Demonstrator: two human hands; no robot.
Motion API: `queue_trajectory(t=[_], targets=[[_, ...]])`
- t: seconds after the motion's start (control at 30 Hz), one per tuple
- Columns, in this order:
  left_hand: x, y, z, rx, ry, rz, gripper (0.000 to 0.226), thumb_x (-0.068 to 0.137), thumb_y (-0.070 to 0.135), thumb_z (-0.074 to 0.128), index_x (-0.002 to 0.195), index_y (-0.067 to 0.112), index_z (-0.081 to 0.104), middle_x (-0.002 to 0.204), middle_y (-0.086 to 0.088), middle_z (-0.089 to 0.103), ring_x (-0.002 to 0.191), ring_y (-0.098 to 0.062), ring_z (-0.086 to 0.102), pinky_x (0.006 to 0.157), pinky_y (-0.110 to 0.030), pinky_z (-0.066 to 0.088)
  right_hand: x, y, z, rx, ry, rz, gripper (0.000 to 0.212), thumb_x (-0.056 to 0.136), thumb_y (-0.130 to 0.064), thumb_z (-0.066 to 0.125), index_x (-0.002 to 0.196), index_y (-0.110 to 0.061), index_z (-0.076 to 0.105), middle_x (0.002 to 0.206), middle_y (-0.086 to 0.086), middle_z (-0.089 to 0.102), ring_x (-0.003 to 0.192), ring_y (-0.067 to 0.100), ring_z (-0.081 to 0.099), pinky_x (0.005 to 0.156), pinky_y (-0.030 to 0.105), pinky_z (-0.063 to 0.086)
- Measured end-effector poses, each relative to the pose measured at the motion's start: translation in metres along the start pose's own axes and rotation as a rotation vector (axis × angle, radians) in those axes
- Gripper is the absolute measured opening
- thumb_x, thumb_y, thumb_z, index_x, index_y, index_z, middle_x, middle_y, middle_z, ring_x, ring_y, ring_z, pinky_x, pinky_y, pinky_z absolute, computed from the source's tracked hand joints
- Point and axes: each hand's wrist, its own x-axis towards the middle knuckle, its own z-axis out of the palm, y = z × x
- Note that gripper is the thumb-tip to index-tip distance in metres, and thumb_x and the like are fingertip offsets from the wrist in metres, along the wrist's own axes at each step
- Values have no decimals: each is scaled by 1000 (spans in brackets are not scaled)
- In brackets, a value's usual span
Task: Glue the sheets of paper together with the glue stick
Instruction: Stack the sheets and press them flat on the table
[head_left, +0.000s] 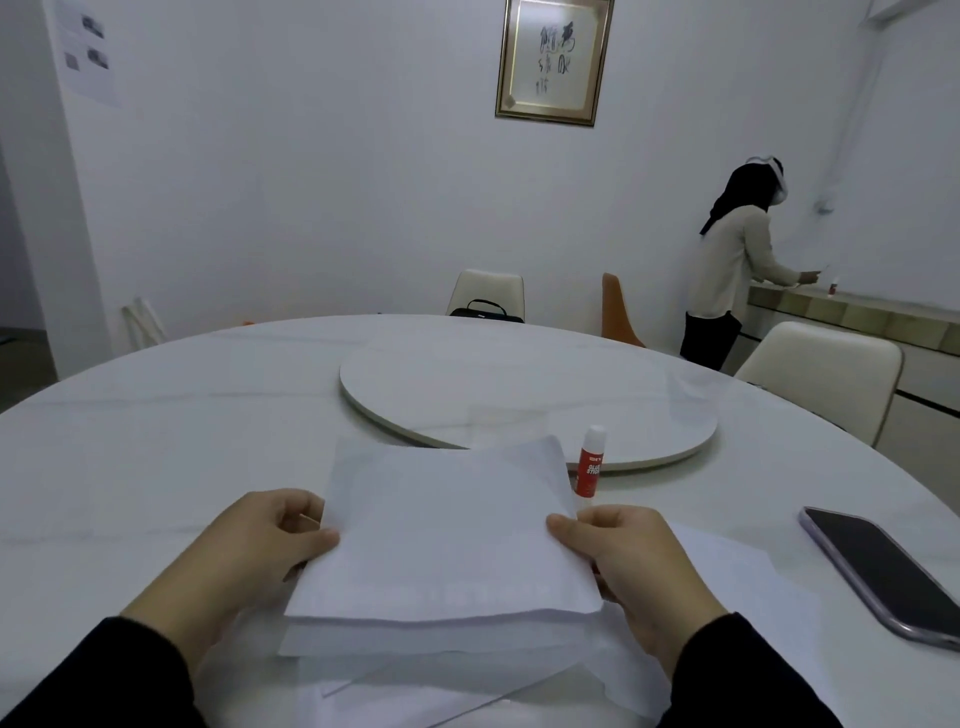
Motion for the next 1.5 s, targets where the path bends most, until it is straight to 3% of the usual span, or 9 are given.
queue_trajectory(t=[0.1,0.2,0.33,0.53,0.93,1.1,1.27,1.4,1.5], targets=[[3,-4,1,76,43,17,6,75,9,75,72,7,70,60,-7,71,51,-17,58,55,-25,43,1,3,1,-84,32,-18,27,79,-17,74,56,-8,63,62,10,69,51,18,60,52,29,48],[5,-7,1,161,85,41,11,73,12,77,65,13,69,56,-2,71,51,-14,61,53,-23,41,1,4,2,-161,40,-19,25,77,-18,75,65,1,65,72,20,72,57,21,64,53,29,53],[5,-10,0,237,88,68,14,73,14,77,64,13,66,53,1,64,47,-12,56,48,-22,36,2,5,3,-247,43,-12,30,77,-21,75,74,7,65,77,18,74,58,21,65,52,27,53],[5,-12,-1,340,77,108,22,72,13,77,60,16,59,55,2,55,50,-13,48,49,-21,32,3,8,6,-322,27,1,25,77,-19,75,72,3,65,63,9,64,51,20,58,46,23,46],[2,-11,0,416,51,144,33,71,13,78,53,21,52,52,7,49,50,-9,43,48,-20,29,3,10,8,-402,32,-15,27,79,-20,73,80,7,66,74,13,70,62,21,64,51,25,50],[0,-11,2,434,70,170,31,69,13,79,54,21,53,53,6,50,51,-7,44,48,-16,28,3,10,8,-426,42,-21,26,79,-21,74,79,4,67,79,15,72,65,22,65,54,26,52],[-2,-13,4,448,94,197,26,67,12,80,55,20,58,57,6,57,55,-7,50,51,-16,31,4,11,8,-452,44,-33,26,78,-22,74,76,3,67,68,6,66,61,18,61,52,25,49],[-4,-15,5,471,99,223,25,66,12,79,56,21,59,60,5,60,58,-7,53,52,-16,33,4,12,8,-470,53,-49,26,78,-22,74,78,4,68,75,12,70,65,20,63,57,27,53],[-4,-17,5,502,124,235,22,69,15,79,77,22,60,74,6,62,65,-8,54,56,-16,36,4,13,9,-522,72,-77,21,76,-24,74,73,-4,68,76,8,70,65,18,62,57,25,51]])
